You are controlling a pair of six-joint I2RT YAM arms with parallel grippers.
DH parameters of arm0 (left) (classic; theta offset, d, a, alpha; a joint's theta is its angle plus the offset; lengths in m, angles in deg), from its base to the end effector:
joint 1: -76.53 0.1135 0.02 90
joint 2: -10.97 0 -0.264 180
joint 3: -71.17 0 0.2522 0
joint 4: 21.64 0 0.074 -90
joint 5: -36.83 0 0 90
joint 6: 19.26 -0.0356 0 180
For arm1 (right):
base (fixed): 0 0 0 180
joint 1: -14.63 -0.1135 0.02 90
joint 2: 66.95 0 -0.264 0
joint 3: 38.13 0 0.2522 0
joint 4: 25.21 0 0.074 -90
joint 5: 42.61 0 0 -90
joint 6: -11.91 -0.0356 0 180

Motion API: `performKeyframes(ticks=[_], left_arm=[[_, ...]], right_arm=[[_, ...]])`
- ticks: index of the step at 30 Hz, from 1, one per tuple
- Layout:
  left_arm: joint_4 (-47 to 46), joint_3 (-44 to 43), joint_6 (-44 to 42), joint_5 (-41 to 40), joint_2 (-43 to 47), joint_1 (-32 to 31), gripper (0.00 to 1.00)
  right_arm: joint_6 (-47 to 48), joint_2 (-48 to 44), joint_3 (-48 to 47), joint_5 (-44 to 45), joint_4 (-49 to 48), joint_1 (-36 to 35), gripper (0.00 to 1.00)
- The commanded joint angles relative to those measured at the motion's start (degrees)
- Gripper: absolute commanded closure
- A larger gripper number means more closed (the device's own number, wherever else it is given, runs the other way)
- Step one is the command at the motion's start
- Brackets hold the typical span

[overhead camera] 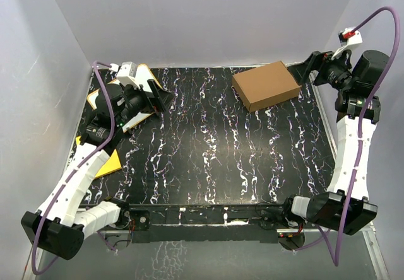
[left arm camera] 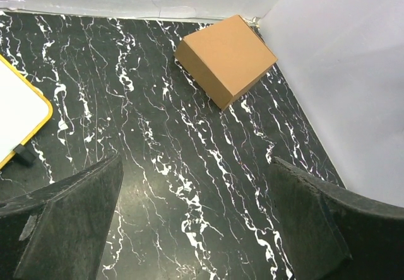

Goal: Fold the paper box

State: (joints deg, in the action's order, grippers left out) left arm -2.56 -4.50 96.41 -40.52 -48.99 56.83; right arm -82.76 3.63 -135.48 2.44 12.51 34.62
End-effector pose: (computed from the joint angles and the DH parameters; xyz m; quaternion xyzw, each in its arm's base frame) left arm 0.2225 -0.0880 0.4039 0.0378 0.7261 -0.3369 0.5982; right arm 0.2480 -0.0635 0.4572 -0.0855 0.7483 0.2139 0.6221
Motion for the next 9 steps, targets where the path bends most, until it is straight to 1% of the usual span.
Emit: performKeyframes(ticks=[1, 5, 9], left_arm=[[1.0, 0.2, 0.3, -0.3, 2.4, 0.3, 0.03], [1.5, 0.4, 0.5, -0.3, 2.7, 0.2, 0.03], [1.2, 0.7, 1.8, -0.6, 3.4, 0.3, 0.03]], right_arm=[[-0.9, -1.8, -1.9, -1.5, -1.0, 0.3, 0.01], [-0.2, -2.2, -1.4, -1.9, -1.0, 0.3, 0.01], [-1.5, -2.3, 0.9, -2.3, -3.1, 0.3, 0.01]])
